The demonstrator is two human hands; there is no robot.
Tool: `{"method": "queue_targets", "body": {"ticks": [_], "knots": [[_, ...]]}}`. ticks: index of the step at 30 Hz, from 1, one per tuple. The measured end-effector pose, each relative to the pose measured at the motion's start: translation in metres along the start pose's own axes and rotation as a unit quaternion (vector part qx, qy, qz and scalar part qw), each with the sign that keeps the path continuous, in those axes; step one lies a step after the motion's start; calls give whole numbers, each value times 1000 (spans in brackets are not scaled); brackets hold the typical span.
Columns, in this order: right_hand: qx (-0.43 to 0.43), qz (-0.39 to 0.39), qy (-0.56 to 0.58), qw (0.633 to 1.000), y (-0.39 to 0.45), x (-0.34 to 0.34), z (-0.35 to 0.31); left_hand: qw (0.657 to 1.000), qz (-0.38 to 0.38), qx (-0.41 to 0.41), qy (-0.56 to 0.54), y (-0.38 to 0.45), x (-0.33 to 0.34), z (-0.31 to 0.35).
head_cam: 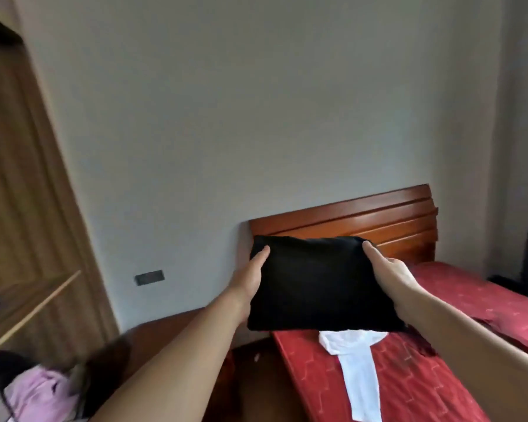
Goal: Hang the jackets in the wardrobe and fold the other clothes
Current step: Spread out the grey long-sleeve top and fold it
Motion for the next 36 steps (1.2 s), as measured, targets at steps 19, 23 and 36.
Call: {"method": "queue_targets", "body": {"ticks": [19, 23, 36], "knots": [[-20, -298, -36, 954, -51, 489, 15, 931, 361, -31, -40, -33, -452, -38], [-1, -328, -48, 943, -9, 537, 32, 921, 386, -47, -33, 12, -473, -48], [29, -437, -67, 897, 124, 735, 38, 852, 520, -55, -2, 137, -567, -42]]}}
Point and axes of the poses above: each hand's wrist, its own y-axis towards the middle knuckle, its own x-axis out of the palm, z = x × y, the point moved 9 cm from there along y, towards the middle knuckle, and after that the axes turned 3 degrees about x, right-handed, at the moved point
